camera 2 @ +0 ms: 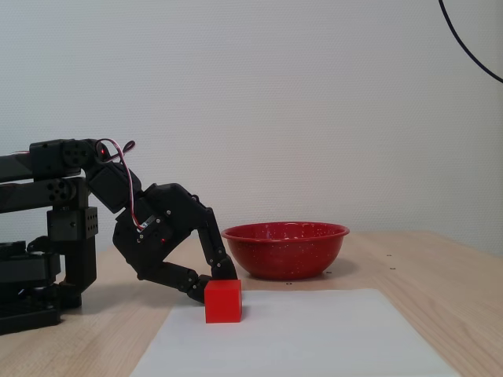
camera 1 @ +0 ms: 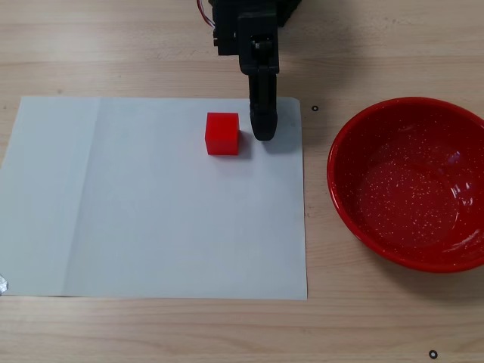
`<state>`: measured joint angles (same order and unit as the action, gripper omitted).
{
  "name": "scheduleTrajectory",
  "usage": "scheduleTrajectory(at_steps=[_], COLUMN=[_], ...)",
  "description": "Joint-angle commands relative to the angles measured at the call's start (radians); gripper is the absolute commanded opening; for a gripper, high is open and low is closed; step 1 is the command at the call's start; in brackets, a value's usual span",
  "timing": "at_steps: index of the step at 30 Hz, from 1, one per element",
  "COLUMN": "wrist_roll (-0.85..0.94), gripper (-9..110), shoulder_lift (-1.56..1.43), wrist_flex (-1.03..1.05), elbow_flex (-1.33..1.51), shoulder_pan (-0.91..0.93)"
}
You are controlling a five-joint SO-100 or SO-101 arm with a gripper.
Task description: Grasp the red cube and put it in the red bowl.
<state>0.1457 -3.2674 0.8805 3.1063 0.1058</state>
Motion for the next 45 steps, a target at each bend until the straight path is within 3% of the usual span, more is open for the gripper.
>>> scheduleTrajectory(at_steps=[1,30,45], wrist_roll=[-0.046,-0.061,-0.095], gripper=[0,0,0], shoulder_lift=[-0.008,0.015,0.276], wrist_flex=[0.011,0.008,0.066], elbow_flex=[-0.003,-0.012,-0.265], shoulder_pan=[0.020,0.018,-0.021])
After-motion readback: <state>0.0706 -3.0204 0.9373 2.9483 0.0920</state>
